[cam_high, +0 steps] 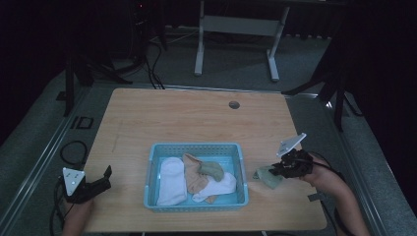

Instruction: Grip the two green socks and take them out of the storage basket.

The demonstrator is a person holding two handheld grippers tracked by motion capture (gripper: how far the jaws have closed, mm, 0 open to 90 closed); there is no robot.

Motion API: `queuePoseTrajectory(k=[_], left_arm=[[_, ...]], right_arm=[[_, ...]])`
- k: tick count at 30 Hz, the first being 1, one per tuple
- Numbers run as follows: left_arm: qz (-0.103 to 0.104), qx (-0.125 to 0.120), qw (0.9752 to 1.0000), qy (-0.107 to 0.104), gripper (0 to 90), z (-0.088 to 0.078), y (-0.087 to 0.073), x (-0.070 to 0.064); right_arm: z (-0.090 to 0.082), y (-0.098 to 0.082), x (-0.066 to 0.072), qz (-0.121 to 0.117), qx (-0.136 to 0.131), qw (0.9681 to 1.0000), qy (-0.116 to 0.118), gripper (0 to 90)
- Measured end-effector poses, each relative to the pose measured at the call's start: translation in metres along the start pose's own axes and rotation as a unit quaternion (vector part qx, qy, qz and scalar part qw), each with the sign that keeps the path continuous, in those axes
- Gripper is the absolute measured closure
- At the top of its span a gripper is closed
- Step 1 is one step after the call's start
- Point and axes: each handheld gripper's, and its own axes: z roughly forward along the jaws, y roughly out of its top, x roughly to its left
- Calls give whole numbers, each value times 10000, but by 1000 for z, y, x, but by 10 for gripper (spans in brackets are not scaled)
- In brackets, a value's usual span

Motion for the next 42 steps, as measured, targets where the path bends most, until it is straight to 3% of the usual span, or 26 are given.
queuePoseTrajectory(k=[4,10,15,20,24,30,42], left_arm=[[0,-2,10000,0,3,0,0,0],[1,-5,10000,-3,3,0,0,0],[1,-4,10000,-2,3,0,0,0],[-2,0,10000,-7,3,0,0,0],[-3,2,10000,-3,3,0,0,0],[-6,-1,10000,-3,3,0,0,0],[-6,0,10000,-11,3,0,0,0]], right_arm=[[22,-15,-1,112,154,9996,191,789],[39,-26,-3,219,313,9989,285,790],[48,-30,-7,253,468,9983,253,789],[59,-30,-10,234,829,9961,207,746],[57,-26,-11,264,968,9949,46,646],[41,-15,-14,287,871,9958,24,552],[12,16,-5,12,640,9979,-131,489]])
